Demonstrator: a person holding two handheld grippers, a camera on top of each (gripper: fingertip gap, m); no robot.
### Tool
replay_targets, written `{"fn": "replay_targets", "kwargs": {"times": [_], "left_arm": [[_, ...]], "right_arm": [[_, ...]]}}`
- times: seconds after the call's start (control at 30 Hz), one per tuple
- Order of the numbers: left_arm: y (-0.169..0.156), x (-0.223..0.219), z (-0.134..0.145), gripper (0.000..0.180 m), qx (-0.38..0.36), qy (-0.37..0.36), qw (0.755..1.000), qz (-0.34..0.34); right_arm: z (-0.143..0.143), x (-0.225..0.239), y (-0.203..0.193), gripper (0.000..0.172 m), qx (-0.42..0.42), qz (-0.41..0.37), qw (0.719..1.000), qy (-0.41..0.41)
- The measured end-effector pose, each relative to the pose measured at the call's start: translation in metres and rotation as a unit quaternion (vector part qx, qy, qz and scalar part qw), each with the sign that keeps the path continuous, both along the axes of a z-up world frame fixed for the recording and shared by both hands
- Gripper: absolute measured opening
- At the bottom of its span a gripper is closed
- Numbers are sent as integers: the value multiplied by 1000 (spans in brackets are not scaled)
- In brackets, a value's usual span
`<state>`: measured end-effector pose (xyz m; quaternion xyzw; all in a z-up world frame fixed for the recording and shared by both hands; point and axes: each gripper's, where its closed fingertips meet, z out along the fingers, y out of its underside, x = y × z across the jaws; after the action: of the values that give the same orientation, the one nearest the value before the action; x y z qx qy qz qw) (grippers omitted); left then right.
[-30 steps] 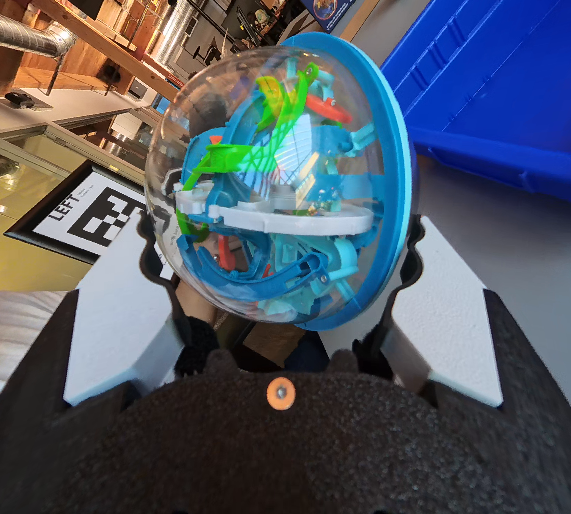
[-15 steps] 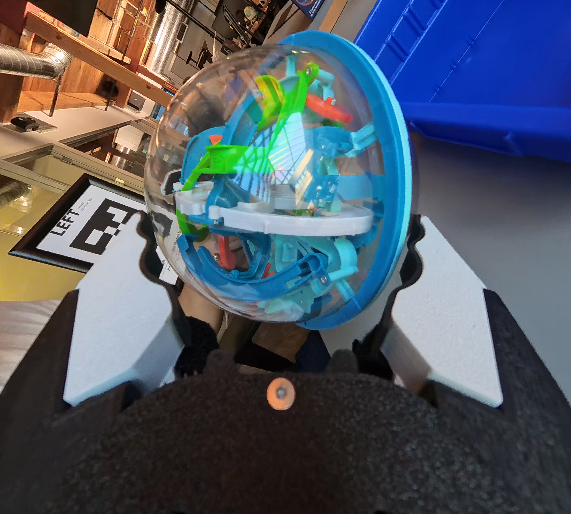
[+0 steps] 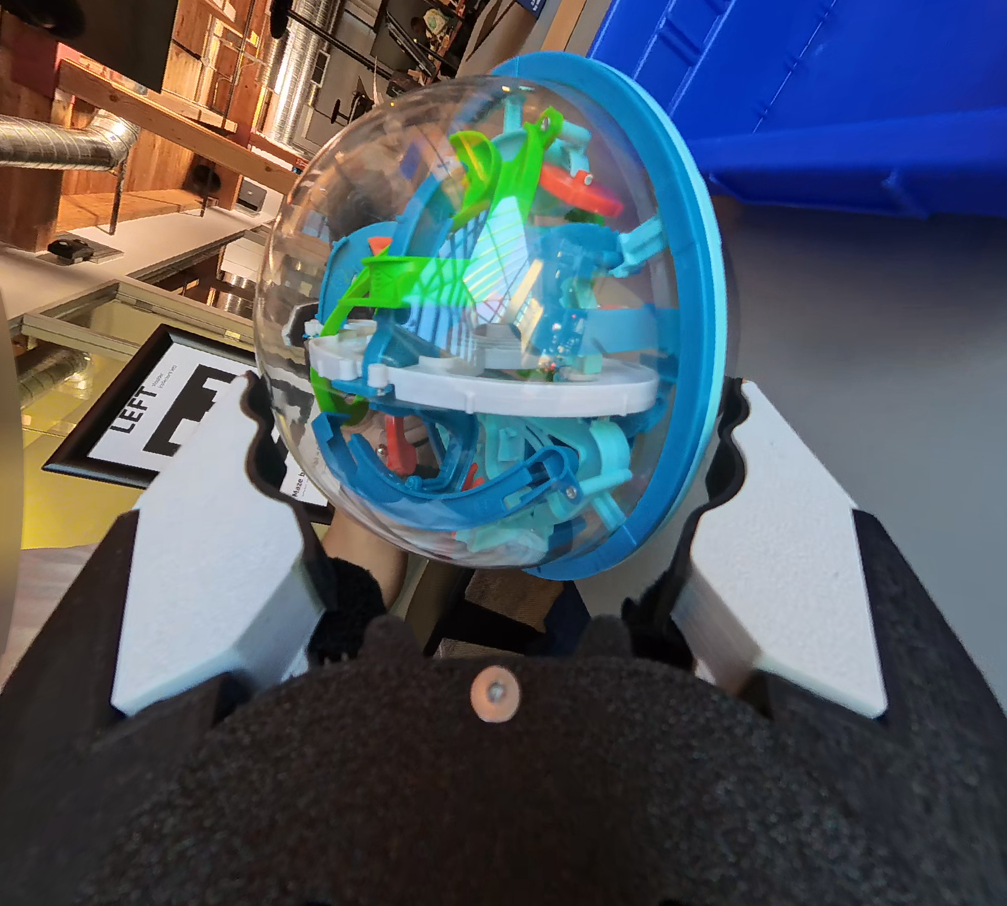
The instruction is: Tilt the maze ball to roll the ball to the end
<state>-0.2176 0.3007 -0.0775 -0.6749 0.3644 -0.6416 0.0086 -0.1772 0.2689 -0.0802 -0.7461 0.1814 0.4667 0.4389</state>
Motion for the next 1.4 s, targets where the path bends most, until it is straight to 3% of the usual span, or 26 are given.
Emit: {"fn": "replay_targets", "kwargs": {"times": [0.73,1.03,1.3,1.4], "left_arm": [[-2,-5,-10,149,-7,20,1000,-2],[-4,-13,-18,149,5,28,999,-36],[-6,-12,-18,149,20,37,997,-64],[-2,-12,-19,149,-2,35,997,-62]], "right_arm": [[-10,-6,-3,155,-22,9,1000,15],[-19,-15,-6,155,-33,32,999,6],[-19,-10,-20,154,17,86,995,-55],[-13,5,-24,154,72,69,982,-161]]}}
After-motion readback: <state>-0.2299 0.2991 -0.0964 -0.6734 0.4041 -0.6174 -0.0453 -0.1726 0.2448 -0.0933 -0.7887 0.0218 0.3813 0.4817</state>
